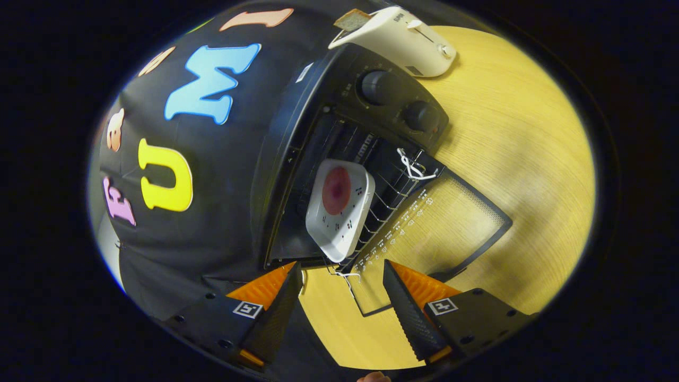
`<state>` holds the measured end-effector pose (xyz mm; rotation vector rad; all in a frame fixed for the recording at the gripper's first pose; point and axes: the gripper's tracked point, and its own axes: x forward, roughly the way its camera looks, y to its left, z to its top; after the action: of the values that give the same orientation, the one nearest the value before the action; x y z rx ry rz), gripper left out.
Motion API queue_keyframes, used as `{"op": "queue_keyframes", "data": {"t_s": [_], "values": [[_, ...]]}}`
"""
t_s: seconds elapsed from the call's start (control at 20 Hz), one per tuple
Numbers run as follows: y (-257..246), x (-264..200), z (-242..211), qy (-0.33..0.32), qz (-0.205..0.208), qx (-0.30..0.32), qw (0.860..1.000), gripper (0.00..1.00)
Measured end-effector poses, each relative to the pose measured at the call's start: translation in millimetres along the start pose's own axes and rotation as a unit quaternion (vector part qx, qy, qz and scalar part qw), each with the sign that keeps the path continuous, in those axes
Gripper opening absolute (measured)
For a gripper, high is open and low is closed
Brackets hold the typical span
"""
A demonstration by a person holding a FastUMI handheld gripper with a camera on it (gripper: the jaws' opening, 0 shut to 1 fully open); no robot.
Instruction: Open the toaster oven, put the food inside, and close the toaster oven door.
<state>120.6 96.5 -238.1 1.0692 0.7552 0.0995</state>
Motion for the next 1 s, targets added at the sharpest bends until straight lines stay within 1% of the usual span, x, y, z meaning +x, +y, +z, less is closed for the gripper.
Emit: {"op": "queue_keyframes", "data": {"t_s": [0.2, 0.4, 0.7, 0.8, 0.9, 1.0], "values": [[-14.9, -10.4, -15.4, 0.023, -0.041, -0.090, 0.995, 0.98], [-35.6, -16.6, -33.1, 0.048, -0.084, -0.166, 0.981, 0.98], [-62.6, -15.6, -63.4, 0.091, -0.134, -0.247, 0.955, 0.98], [-68.8, -12.7, -67.5, 0.093, -0.147, -0.266, 0.948, 0.98], [-76.8, -12.3, -67.2, 0.094, -0.166, -0.298, 0.935, 0.98], [-89.3, -9.1, -66.1, 0.099, -0.193, -0.335, 0.917, 0.98]]}}
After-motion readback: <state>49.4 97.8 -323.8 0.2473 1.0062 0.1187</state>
